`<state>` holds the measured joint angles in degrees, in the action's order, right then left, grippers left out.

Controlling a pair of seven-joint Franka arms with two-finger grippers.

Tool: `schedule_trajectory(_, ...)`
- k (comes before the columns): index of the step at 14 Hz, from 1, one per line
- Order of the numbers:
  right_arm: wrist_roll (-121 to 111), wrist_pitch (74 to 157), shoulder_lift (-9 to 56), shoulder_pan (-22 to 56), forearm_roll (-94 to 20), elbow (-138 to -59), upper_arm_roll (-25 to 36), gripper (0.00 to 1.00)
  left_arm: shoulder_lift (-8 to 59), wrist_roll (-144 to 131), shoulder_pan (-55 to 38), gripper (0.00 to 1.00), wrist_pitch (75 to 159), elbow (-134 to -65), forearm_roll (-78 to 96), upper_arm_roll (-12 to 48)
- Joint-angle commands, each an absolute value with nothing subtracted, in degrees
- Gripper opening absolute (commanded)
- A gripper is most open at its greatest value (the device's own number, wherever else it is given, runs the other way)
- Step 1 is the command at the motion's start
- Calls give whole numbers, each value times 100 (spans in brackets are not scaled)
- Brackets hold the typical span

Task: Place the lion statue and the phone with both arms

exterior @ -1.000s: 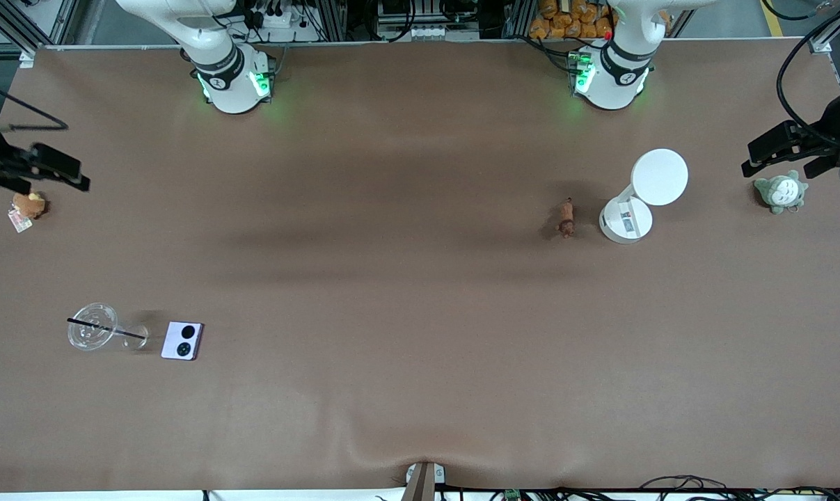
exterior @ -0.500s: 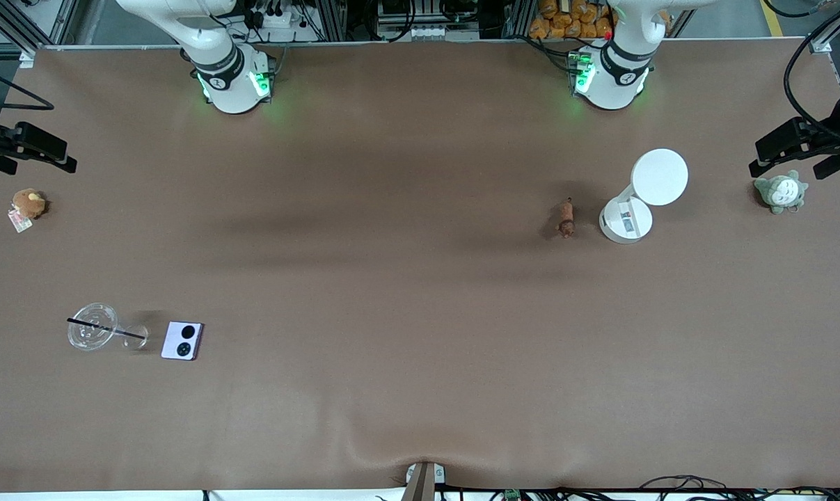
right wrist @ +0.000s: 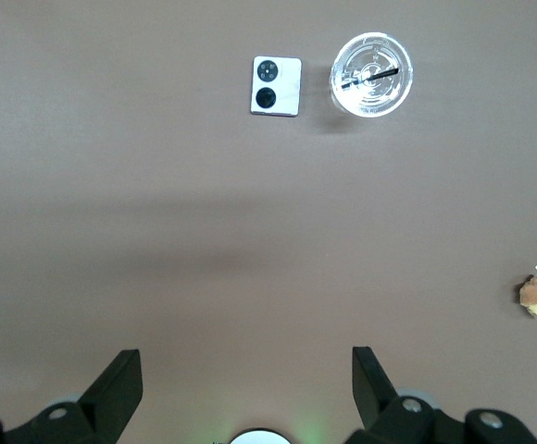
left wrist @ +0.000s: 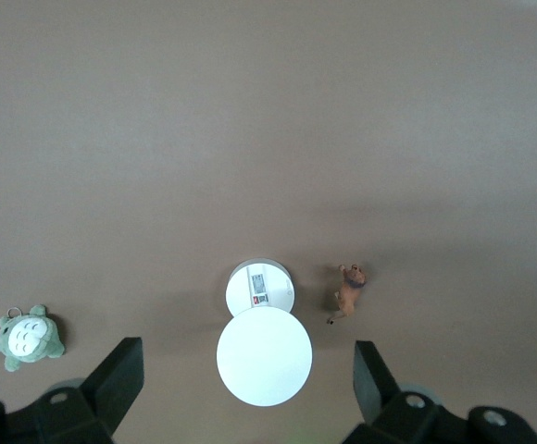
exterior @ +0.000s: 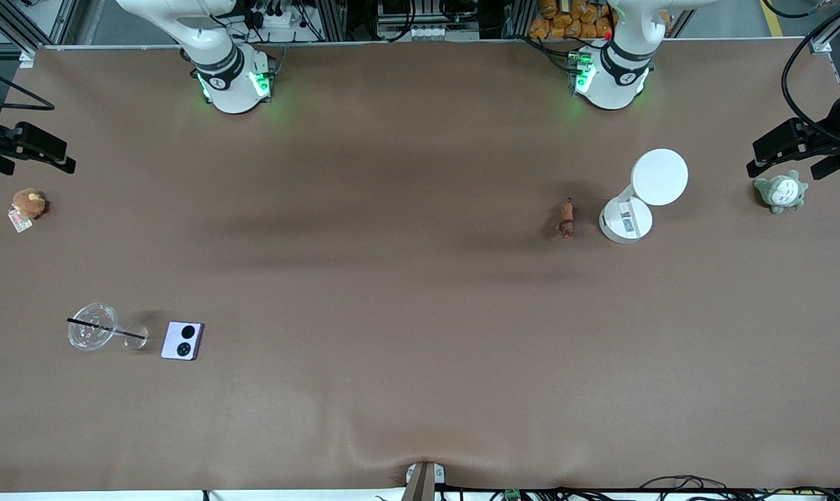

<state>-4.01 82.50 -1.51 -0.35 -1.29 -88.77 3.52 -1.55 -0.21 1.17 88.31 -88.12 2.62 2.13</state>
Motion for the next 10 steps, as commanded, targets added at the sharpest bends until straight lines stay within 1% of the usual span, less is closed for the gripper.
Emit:
schedule_trajectory(1,-413,8104,-176,-26,-70,-8789,308,100,-114,26,150,100,8701,-8692,158,264)
schedule_trajectory(10,-360,8104,-176,-26,-123,-8719,316,100,-105,-158,158,100,8675,-8692,167,264)
